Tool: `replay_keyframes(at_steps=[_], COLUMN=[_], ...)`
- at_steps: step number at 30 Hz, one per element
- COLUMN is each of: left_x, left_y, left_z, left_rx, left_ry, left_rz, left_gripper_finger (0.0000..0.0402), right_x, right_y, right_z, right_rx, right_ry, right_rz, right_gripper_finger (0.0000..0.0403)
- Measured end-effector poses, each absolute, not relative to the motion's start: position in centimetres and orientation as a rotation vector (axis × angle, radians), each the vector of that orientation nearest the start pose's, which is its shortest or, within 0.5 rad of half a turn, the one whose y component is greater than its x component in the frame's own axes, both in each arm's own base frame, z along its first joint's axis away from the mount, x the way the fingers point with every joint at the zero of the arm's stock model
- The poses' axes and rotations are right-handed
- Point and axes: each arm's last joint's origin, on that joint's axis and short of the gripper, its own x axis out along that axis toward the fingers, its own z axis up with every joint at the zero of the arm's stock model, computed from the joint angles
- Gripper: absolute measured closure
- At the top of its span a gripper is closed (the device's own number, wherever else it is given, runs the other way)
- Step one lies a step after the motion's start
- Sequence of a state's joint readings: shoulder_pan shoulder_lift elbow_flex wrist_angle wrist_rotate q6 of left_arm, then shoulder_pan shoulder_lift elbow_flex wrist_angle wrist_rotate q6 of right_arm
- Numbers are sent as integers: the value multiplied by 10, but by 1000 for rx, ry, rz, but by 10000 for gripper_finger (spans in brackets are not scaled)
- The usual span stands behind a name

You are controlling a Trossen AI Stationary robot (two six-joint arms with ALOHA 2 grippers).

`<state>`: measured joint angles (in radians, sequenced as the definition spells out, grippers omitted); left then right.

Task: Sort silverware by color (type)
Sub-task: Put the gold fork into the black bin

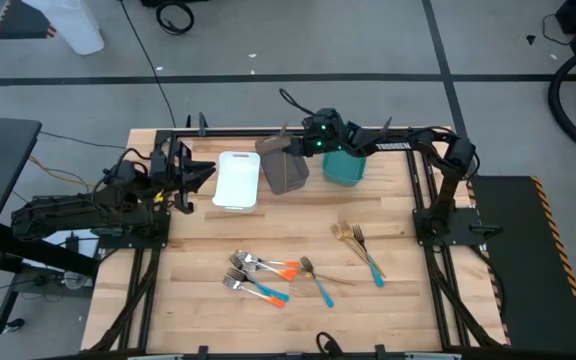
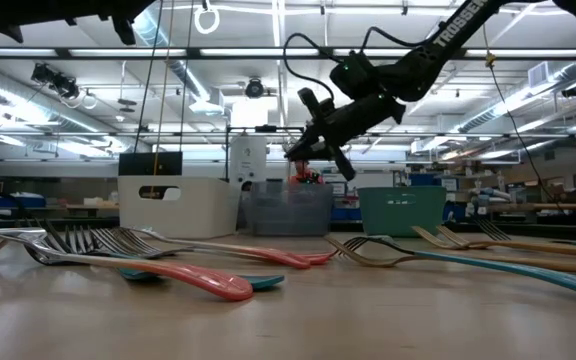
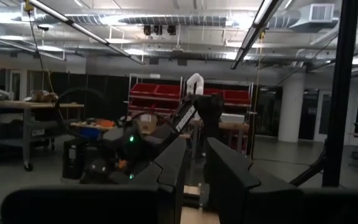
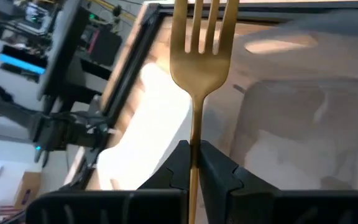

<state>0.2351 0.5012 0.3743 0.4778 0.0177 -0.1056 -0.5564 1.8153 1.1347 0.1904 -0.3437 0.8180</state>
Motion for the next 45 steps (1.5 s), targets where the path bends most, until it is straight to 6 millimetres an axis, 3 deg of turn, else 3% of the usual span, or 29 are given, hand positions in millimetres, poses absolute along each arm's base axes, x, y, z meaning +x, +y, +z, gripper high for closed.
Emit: replay_keyframes(at_steps=[4, 10, 18, 24, 34, 45], left_x=[127, 127, 127, 127, 127, 127], left_y=[29, 29, 29, 29, 29, 29], left_z=[292, 292, 292, 292, 292, 292], left_rx=[-67, -67, -67, -66, -64, -66], left_ry=[-353, -355, -355, -355, -355, -348], left_rz=[192, 192, 192, 193, 194, 194], left_gripper_finger=[331, 331, 331, 331, 331, 331], right_x=[339, 344, 341, 337, 350, 358], right_y=[-205, -204, -212, -219, -189, -160], right_z=[207, 218, 219, 218, 208, 198], right_rx=[1008, 1032, 867, 799, 701, 769], right_ry=[329, 243, 168, 179, 323, 436], right_rz=[-410, -318, -508, -551, -570, -557], right_gripper_finger=[378, 378, 378, 378, 378, 379])
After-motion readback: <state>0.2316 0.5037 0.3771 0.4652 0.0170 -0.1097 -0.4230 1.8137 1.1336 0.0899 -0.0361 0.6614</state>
